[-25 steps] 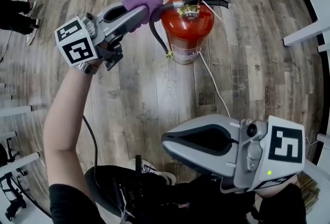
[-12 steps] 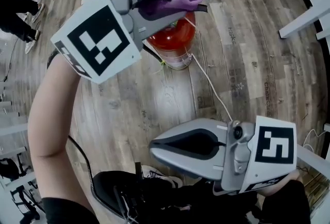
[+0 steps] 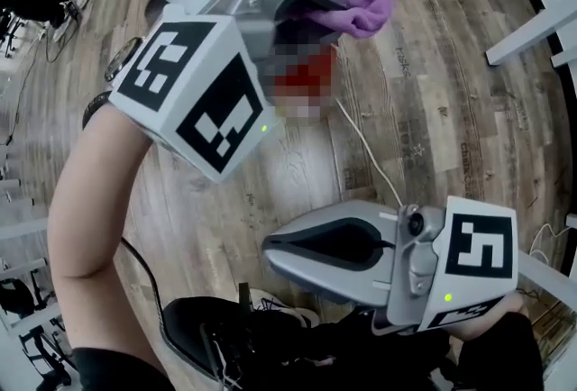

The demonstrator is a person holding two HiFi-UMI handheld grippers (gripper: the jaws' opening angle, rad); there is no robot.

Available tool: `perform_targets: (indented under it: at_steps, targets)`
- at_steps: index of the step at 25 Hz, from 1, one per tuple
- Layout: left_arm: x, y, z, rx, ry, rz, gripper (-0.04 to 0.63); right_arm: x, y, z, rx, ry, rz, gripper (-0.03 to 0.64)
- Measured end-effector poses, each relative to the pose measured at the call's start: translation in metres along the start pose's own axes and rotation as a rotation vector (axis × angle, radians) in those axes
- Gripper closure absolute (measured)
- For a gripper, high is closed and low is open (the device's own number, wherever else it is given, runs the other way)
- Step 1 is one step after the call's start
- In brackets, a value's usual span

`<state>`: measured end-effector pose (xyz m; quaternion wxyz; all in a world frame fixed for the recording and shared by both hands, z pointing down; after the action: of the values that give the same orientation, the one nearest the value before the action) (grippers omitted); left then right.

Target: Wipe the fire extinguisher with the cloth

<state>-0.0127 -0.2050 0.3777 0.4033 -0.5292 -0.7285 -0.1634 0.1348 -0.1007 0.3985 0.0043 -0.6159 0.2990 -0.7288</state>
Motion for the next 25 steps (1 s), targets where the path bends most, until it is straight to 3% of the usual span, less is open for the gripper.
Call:
perform_targets:
  at_steps: [7,10,13,18,21,25]
  targets:
    - [0.071,-0.034,0.041,-0.122,-0.063,0.086,0.549,0.001,-0.005,-0.008,-0.026,-0.006,0.01,0.617]
    - [0.099,-0.047,0.05,-0.155,-0.048,0.125,0.551,0.0,-0.008,-0.011,-0.039,-0.011,0.024,0.617]
    - [0.129,-0.053,0.047,-0.2,-0.046,0.113,0.552,-0.002,-0.012,-0.016,-0.047,-0.018,0.01,0.617]
    - [0.181,-0.061,0.02,-0.278,-0.041,0.095,0.552,-0.003,-0.015,-0.02,-0.05,-0.035,0.013,0.617]
    - [0.222,-0.065,-0.012,-0.326,-0.081,0.078,0.552,-0.005,-0.015,-0.022,-0.05,-0.042,0.014,0.617]
    - [0.27,-0.066,-0.065,-0.359,-0.102,0.17,0.552,-0.007,-0.016,-0.021,-0.054,-0.051,0.018,0.617]
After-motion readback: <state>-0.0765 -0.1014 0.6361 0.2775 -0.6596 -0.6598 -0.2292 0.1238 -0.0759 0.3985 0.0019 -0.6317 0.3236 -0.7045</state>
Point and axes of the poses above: the fingertips, and each gripper's own axes: z backward along the fingers, x to its right, y out of its top, the point moved 10 cm from there along z, backward along the fingers, and after that the axes turned 14 degrees about -z, right-handed, at the moved point
